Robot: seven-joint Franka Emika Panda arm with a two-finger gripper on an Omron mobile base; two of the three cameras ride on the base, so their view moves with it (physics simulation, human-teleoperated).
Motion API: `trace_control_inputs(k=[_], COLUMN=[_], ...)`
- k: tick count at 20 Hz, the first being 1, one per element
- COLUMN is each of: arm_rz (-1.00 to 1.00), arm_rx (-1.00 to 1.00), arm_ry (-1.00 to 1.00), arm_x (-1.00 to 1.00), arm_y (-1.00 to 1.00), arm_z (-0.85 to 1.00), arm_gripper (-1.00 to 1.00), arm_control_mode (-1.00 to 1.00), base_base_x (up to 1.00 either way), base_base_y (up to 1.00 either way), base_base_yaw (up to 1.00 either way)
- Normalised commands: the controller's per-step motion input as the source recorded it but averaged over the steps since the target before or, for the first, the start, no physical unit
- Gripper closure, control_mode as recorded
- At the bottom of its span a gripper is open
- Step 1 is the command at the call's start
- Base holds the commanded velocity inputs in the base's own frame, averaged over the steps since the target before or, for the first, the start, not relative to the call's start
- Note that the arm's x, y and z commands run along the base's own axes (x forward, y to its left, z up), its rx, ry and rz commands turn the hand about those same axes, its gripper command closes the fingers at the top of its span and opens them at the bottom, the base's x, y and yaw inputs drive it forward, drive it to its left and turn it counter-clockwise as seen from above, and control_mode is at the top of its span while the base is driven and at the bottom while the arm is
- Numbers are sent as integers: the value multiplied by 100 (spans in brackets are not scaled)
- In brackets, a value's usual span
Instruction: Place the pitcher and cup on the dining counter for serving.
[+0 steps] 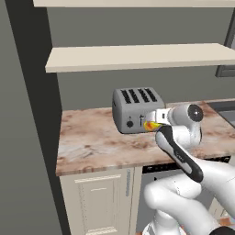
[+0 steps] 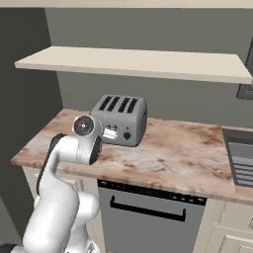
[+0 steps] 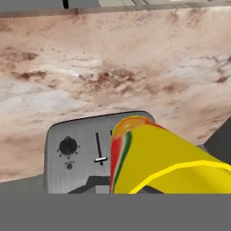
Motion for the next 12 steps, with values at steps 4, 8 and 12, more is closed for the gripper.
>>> trace_control_inputs(k=[4,8,12], arm_rz=[16,0,0], arm_rx=[0,0,0], arm_ry=[-20,0,0], arm_x=[-66,0,0], arm_y=[0,0,0], arm_z=[48,0,0], arm_gripper=[100,100,100], arm_control_mode=[100,100,100], base_base_x=[-23,-85,-74], base_base_y=[0,5,12], base_base_yaw=[9,58,83])
